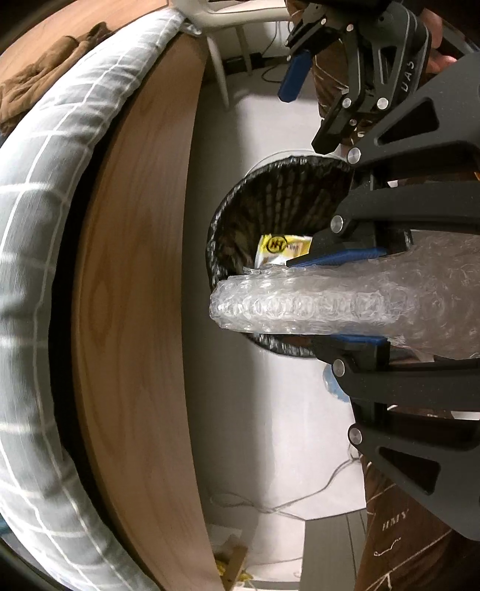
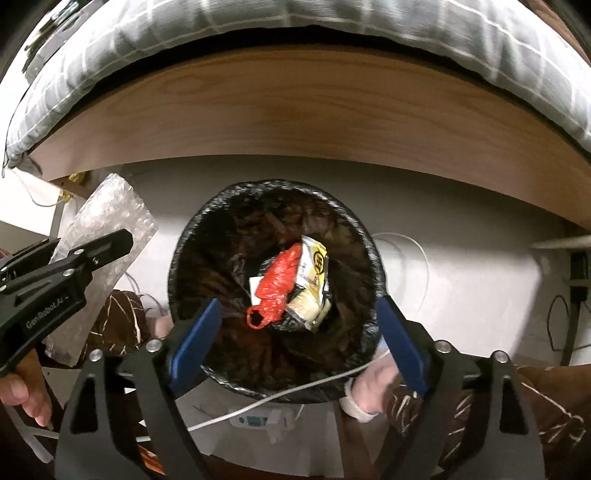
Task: Collect trash
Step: 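Open the right tool over the bin while the left tool releases the bubble wrap, then move both open tools back over the bed toward the white bag and cookie box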
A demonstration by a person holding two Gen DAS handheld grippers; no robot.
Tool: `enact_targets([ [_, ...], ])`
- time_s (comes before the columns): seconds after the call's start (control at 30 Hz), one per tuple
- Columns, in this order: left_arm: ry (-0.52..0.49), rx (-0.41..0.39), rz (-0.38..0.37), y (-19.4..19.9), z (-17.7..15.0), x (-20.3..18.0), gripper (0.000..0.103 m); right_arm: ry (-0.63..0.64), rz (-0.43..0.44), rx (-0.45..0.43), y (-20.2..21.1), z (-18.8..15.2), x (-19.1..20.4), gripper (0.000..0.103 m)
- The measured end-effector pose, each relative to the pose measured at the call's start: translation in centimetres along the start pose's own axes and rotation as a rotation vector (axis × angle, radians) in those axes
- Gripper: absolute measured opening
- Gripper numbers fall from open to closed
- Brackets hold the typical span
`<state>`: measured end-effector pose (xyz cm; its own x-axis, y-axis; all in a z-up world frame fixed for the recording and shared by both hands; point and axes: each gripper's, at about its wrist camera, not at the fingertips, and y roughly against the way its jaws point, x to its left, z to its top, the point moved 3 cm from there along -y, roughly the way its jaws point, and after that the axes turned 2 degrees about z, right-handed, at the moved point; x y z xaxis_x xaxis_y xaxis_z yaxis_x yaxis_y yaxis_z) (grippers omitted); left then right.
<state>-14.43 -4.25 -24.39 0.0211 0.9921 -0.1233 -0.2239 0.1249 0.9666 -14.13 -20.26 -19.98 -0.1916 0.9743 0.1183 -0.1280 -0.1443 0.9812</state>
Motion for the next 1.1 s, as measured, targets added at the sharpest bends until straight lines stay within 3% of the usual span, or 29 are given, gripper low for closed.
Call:
enact_targets([
  [0.2,-0.025,0.011,-0.027,-0.5,0.7,-2.5,0.028,-0.052,-0.052,-0.062,1.8,-0.1,-2.9,0.092],
  [0.53,-0.086,0.007,-0.064,-0.7,1.2,-5.7,0.028,-0.075,-0.165,-0.155,5.2,0.0,-6.6,0.095],
  [0.73,-0.111,-0.006,-0.055,-0.4,0.9,-6.8,0.032,-0.098,-0.186,-0.175,6.3,-0.1,-7.4,0.095],
  [0.87,-0.103,-0.025,-0.037,0.1,1.0,-6.5,0.056,-0.1,-0.187,-0.183,6.3,0.0,-7.3,0.095],
  [1.1,-0.1,-0.056,-0.027,1.8,1.4,-6.6,0.082,-0.112,-0.193,-0.219,7.7,0.3,-7.9,0.095],
])
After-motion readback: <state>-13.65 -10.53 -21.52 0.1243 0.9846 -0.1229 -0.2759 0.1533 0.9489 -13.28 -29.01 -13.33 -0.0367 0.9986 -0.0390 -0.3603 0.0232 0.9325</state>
